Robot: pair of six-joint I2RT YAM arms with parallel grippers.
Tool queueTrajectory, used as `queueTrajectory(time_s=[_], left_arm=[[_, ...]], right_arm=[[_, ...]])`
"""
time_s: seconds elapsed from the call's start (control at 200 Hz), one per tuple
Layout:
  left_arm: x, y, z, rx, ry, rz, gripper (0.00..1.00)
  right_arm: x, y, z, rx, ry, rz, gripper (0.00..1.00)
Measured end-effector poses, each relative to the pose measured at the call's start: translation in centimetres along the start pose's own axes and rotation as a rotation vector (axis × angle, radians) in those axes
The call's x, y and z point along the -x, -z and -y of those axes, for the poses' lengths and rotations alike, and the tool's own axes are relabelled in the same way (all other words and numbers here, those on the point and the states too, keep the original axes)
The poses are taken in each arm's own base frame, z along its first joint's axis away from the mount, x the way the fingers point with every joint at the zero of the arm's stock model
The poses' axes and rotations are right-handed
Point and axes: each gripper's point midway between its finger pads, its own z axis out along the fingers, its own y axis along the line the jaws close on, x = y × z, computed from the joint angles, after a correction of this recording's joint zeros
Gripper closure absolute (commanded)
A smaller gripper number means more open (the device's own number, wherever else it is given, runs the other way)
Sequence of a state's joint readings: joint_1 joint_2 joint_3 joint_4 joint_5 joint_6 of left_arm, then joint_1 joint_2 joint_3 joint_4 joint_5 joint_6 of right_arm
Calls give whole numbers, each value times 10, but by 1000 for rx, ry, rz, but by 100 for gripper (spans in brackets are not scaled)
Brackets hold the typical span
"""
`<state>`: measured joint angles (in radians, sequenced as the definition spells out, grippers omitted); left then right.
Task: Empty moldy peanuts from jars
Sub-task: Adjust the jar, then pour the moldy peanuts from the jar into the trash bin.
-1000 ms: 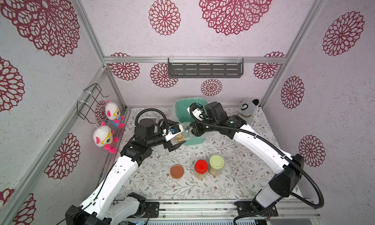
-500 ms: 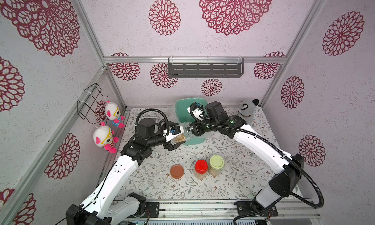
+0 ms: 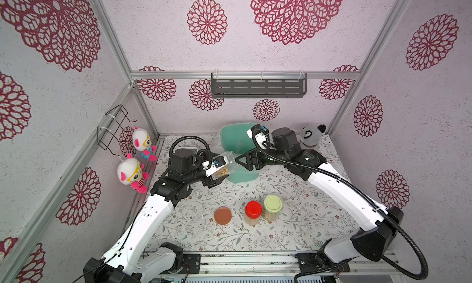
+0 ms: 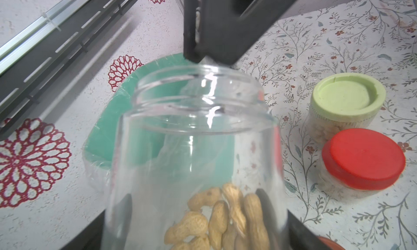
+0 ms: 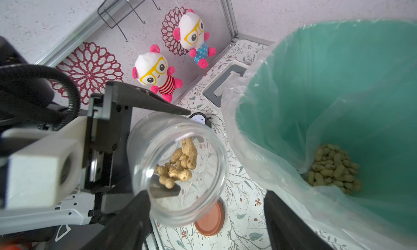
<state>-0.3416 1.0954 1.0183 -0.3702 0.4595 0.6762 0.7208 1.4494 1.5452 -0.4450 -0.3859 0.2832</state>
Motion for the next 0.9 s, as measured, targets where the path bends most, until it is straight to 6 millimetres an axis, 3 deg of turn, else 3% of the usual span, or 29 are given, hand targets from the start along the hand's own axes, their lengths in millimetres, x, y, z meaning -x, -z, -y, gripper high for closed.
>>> queueTrajectory(time_s=[0.25, 0.495, 0.735, 0.901], left_arm=[[18, 3, -32, 60, -50, -15, 100], [53, 1, -84, 112, -205, -54, 100], [74, -22, -126, 110, -396, -154, 100], [73, -51, -131, 85, -579, -266, 100]], right_arm=[[-7, 32, 5, -51, 20, 124, 1], [-46, 62, 27, -146, 42, 225, 1], [-94, 61, 52, -213, 27, 205, 1], [-112, 55, 61, -223, 21, 191, 1]])
